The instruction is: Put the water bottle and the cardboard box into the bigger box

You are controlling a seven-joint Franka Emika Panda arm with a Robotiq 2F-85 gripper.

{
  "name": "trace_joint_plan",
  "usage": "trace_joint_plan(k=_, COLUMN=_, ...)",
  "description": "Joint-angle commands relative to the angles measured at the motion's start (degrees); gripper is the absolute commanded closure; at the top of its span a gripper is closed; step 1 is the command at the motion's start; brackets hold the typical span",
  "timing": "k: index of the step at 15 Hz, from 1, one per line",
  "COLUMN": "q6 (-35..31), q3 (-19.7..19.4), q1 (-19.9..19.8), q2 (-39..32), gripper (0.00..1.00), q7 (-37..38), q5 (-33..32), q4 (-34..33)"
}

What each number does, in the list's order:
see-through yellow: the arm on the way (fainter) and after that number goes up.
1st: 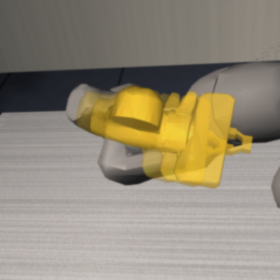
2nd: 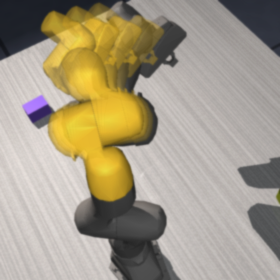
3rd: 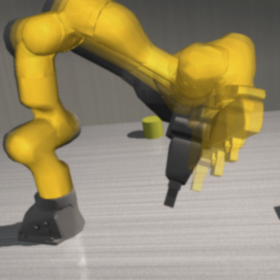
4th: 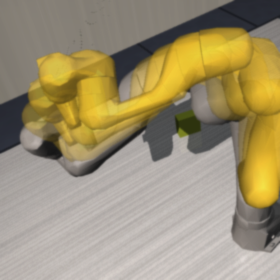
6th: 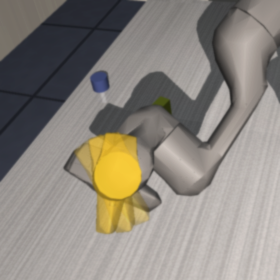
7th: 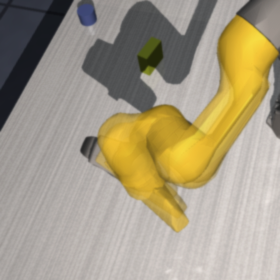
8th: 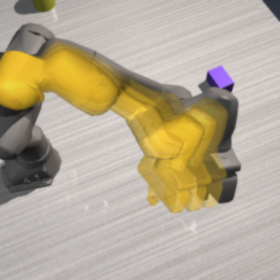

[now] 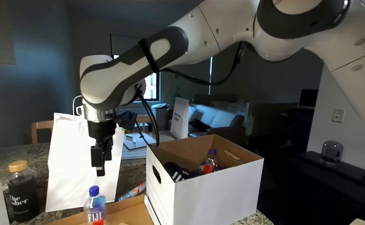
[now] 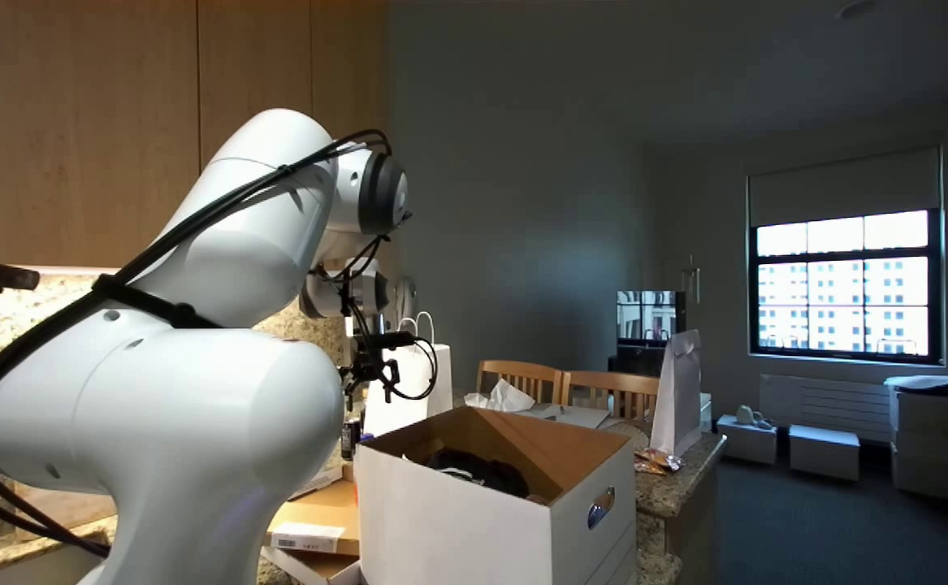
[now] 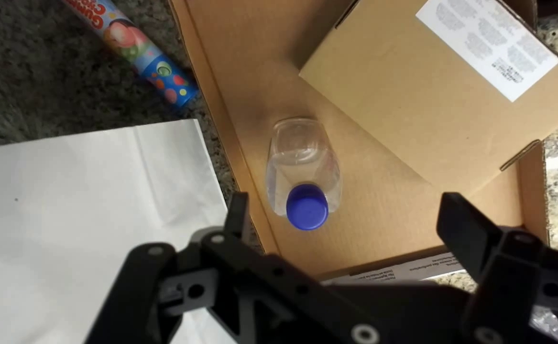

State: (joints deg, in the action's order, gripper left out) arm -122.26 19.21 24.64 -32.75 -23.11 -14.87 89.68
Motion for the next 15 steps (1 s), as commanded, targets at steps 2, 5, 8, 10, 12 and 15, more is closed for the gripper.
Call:
trace_joint_plan(k=2, q6=1.9, q3=0.1, q1=0.1, q2=-1.9, gripper=0.0, q7=-1.2, q5=1.1, q4=-2.4)
trace_joint_plan(k=5, q6=3.1, q3=1.2, q1=0.2, q2=-4.4, gripper=0.0, q7=-4.3, q5=2.2, q4=-4.7)
trace_joint_plan(k=8, q6=5.9, q3=1.9, q1=0.8, q2=-7.6, gripper=0.0, q7=-6.6, q5=2.4, q4=-8.4)
trace_joint_plan(k=10, q6=7.3, q3=1.8, q1=1.5, q2=-9.6, gripper=0.0, q7=-7.5, q5=1.6, q4=-10.8)
trace_joint_plan(k=12, q6=8.4, q3=1.3, q1=2.2, q2=-11.6, gripper=0.0, q7=-7.6, q5=1.1, q4=-13.3)
trace_joint_plan(k=15, q6=9.6, q3=0.3, q1=3.3, q2=-14.2, gripper=0.0, q7=-7.7, q5=0.1, q4=-16.8)
